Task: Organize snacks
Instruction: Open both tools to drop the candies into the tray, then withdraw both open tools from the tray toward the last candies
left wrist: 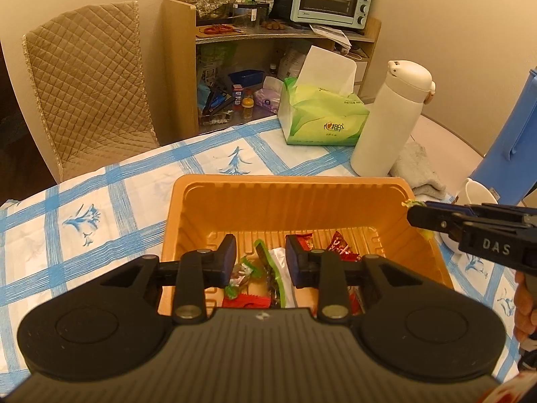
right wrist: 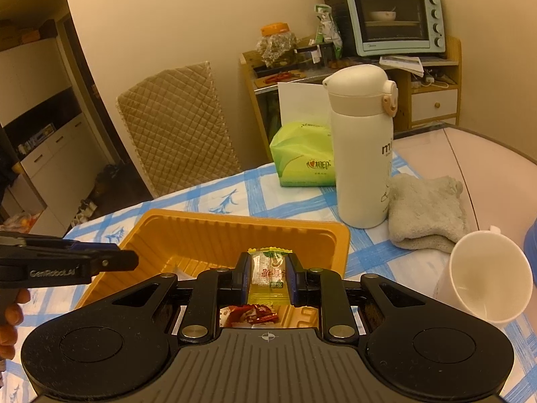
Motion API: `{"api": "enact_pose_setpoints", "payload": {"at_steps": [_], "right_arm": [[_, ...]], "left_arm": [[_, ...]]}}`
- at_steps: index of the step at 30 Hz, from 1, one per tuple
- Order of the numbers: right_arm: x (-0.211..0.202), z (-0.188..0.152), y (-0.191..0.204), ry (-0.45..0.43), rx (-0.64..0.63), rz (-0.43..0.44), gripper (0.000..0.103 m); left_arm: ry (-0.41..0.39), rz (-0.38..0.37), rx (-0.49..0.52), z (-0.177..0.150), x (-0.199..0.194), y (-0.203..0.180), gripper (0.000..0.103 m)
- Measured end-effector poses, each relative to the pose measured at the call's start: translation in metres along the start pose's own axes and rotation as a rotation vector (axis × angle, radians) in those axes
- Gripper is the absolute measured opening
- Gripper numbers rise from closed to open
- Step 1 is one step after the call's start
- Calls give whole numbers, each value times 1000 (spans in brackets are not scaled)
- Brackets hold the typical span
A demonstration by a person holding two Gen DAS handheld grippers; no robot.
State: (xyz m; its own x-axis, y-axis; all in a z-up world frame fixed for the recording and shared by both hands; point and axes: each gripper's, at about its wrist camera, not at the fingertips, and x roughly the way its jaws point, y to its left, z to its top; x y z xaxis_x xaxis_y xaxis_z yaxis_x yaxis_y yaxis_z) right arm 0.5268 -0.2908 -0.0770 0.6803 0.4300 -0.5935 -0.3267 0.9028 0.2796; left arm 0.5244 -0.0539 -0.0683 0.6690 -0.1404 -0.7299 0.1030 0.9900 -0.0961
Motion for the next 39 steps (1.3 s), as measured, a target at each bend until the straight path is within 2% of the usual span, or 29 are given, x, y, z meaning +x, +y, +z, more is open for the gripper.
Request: {"api": "enact_pose_setpoints", "payload": {"at_steps": [11,16,18,19,20,22,29,34,39], "right_arm": [[7,2,7,-11,-3,-30,22],[5,5,3,-31,61,-17,24],[3,6,-1,-30,105,-2,42],[1,5,-2,-40,123,-2,58],[-4,4,-3,-60,135,-5,66],[-10,3,-2,-73,137,1,68],[-30,-14,2,-31,157,26,76],[-50,-32,8,-13,192,59,80],[-74,-49,16,-10,203,66,83]], "left_arm": [[-4,2,-6,-6,-13,9,33],[-7,5,-10,-11,-21,13,39],[-10,10,-12,-14,-25,14,42],[-10,11,-13,-16,-27,14,42],[-9,11,-14,-17,-29,15,43],[-9,16,-17,-21,-33,17,46],[-11,20,-20,-38,-53,15,60],[-22,14,-13,-53,-71,9,66],[-23,-5,-27,-73,-93,2,67]]}}
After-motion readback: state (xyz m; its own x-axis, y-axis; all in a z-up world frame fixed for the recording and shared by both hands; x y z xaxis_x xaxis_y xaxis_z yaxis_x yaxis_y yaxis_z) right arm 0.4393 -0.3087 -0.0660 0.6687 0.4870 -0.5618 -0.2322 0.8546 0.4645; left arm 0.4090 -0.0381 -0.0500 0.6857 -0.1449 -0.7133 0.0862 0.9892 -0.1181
